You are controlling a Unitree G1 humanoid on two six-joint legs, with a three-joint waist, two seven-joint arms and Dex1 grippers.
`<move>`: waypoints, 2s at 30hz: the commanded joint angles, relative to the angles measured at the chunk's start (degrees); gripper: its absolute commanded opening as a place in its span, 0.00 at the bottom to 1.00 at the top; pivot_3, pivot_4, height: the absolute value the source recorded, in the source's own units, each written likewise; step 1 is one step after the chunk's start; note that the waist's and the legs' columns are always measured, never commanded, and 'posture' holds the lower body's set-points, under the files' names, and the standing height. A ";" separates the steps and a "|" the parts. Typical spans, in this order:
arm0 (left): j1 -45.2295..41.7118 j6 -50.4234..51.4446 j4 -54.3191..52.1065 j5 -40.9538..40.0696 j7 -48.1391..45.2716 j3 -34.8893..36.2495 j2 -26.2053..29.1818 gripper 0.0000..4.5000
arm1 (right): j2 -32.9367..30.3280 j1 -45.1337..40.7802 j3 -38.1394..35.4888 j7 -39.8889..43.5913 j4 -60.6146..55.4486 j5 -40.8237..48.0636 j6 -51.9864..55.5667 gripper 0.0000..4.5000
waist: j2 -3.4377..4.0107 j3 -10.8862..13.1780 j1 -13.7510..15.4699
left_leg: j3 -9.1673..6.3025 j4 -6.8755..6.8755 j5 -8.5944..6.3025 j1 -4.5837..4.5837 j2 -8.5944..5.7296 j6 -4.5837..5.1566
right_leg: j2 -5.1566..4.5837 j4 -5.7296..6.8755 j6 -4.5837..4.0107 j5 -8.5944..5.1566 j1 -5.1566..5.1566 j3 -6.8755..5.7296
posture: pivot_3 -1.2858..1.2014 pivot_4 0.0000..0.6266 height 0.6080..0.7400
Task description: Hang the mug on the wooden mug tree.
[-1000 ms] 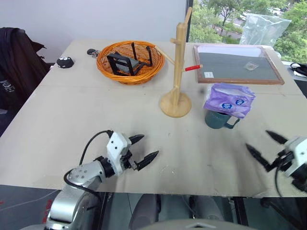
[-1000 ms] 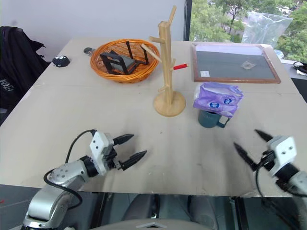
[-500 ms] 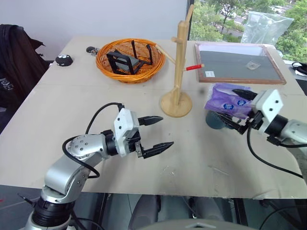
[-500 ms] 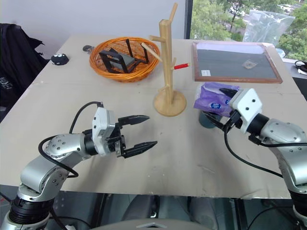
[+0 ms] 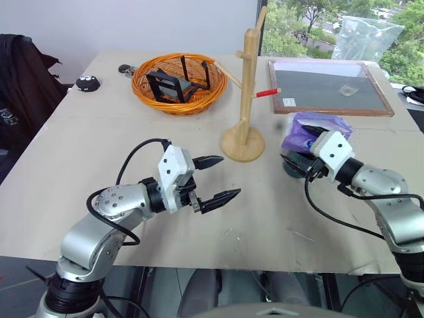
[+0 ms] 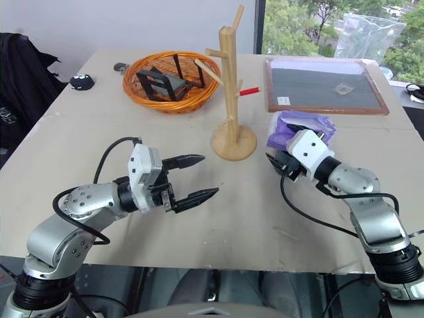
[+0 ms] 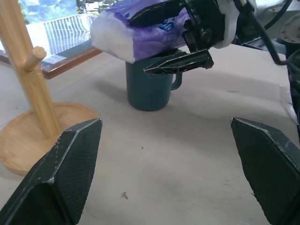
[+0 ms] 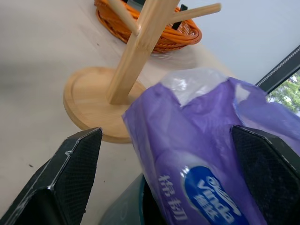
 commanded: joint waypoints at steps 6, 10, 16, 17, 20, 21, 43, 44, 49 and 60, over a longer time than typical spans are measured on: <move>-0.68 -1.21 -1.64 0.93 3.09 1.27 -0.99 1.00 | 2.09 -1.31 0.77 -1.48 0.79 -5.94 -1.34 0.71 | 0.00 0.00 -0.07 | 0.00 0.00 0.01 0.00 0.01 -0.01 | 0.01 0.01 0.00 0.00 0.00 0.00 | 0.52 0.24 0.98; -0.53 -1.57 -1.26 1.49 3.76 1.09 -1.53 1.00 | 3.42 -1.27 0.25 -1.92 0.06 -6.31 -1.20 0.29 | -0.03 -0.02 -0.04 | -0.01 0.00 0.00 0.01 0.00 -0.01 | 0.01 0.01 0.00 0.00 0.00 0.00 | 0.52 0.24 0.98; -0.44 -2.19 -0.84 2.56 3.87 0.63 -1.98 1.00 | 4.95 -0.81 -1.11 -2.59 -0.24 -6.08 -2.44 0.01 | -0.02 -0.02 -0.05 | 0.00 0.00 0.01 0.01 0.00 -0.01 | 0.00 0.02 0.00 0.00 0.00 0.00 | 0.52 0.24 0.98; -0.45 -2.30 -0.74 2.72 3.83 0.58 -2.03 1.00 | 5.16 -0.68 -1.37 -2.60 -0.32 -5.84 -2.75 0.01 | -0.02 -0.02 -0.06 | 0.00 0.00 0.01 0.02 0.00 -0.01 | 0.00 0.02 0.00 0.00 0.00 0.00 | 0.52 0.24 0.98; -0.53 -2.74 -0.33 3.15 3.59 0.47 -2.24 1.00 | 5.72 0.01 -2.33 -3.11 -0.88 -5.51 -3.02 0.01 | -0.02 -0.02 -0.05 | -0.01 0.00 0.01 0.01 0.00 -0.02 | 0.01 0.02 -0.01 0.00 0.00 0.00 | 0.52 0.24 0.98; -0.56 -2.88 -0.24 3.28 3.49 0.42 -2.33 1.00 | 5.90 0.22 -2.70 -3.48 -1.07 -5.55 -3.34 0.01 | -0.02 -0.02 -0.05 | -0.01 -0.01 0.01 0.01 0.00 -0.02 | 0.01 0.02 0.00 0.00 0.00 0.00 | 0.52 0.24 0.98; -11.01 -2.01 1.70 -2.54 0.10 -3.52 -9.30 1.00 | -3.66 1.96 -22.82 -2.55 -0.97 -3.02 6.27 0.01 | -0.02 -0.01 0.43 | 0.00 0.03 0.00 -0.03 -0.01 0.00 | -0.01 0.02 0.00 0.01 0.01 -0.02 | 0.52 0.24 0.98; -11.96 -1.86 1.99 -2.70 -0.09 -4.01 -9.72 1.00 | -4.08 2.32 -23.85 -2.39 -0.01 -2.57 6.87 0.01 | -0.03 -0.02 0.36 | 0.01 0.03 0.00 -0.04 -0.01 0.01 | 0.00 0.02 0.00 0.01 0.01 -0.02 | 0.52 0.24 0.98; -16.02 -0.36 3.32 -3.34 -1.29 -8.24 -12.01 1.00 | -6.92 7.57 -25.94 -0.23 4.81 -2.36 7.73 0.01 | -0.01 -0.02 -0.03 | 0.07 0.02 0.00 -0.03 -0.02 0.01 | 0.00 0.01 0.00 0.01 0.02 0.02 | 0.52 0.24 0.98; -19.89 -0.61 6.76 -1.72 -3.39 -10.70 -13.16 1.00 | -7.51 11.69 -34.81 1.45 -0.42 4.13 13.06 0.99 | 0.04 -0.02 0.14 | 0.07 0.02 0.01 -0.01 -0.01 0.01 | 0.05 0.03 0.01 0.01 0.01 0.10 | 0.52 0.24 0.98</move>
